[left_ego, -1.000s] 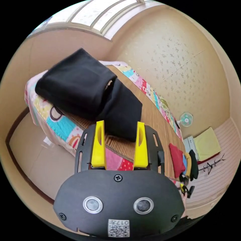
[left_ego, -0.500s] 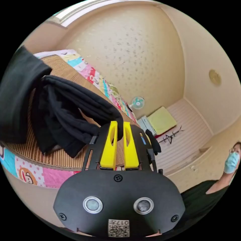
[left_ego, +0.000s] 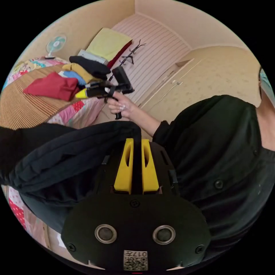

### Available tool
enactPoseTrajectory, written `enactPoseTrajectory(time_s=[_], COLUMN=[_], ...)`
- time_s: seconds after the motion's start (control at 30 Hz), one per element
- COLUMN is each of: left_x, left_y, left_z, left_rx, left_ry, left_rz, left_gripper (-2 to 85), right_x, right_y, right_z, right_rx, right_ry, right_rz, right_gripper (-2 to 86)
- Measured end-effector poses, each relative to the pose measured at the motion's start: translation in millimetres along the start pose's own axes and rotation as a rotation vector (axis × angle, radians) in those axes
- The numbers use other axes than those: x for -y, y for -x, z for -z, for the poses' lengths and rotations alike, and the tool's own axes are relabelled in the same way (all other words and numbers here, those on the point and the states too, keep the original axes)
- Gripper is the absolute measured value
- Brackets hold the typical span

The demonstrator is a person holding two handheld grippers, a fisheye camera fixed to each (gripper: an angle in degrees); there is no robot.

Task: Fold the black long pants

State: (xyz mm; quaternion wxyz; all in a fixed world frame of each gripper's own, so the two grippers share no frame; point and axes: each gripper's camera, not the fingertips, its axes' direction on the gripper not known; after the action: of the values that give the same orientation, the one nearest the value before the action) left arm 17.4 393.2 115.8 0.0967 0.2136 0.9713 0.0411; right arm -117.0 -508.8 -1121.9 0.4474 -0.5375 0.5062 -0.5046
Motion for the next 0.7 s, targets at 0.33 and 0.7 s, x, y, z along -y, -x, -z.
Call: enactPoseTrajectory(time_s=[0.33,0.7], left_x=[-30,-46], left_y=[8,23], left_z=[2,47], left_rx=[-0.057,-0.03], left_ry=[-0.011,-0.106], left_rz=[0.115,0.162], left_gripper=[6.6,8.3], right_x=[117,124], right_y=[84,80], right_z=[-187,-265], right_rx=[0.079,-0.136], right_ry=[0.316,0.384], right_rz=[0.144,0.171], right_gripper=[21.7,4.1])
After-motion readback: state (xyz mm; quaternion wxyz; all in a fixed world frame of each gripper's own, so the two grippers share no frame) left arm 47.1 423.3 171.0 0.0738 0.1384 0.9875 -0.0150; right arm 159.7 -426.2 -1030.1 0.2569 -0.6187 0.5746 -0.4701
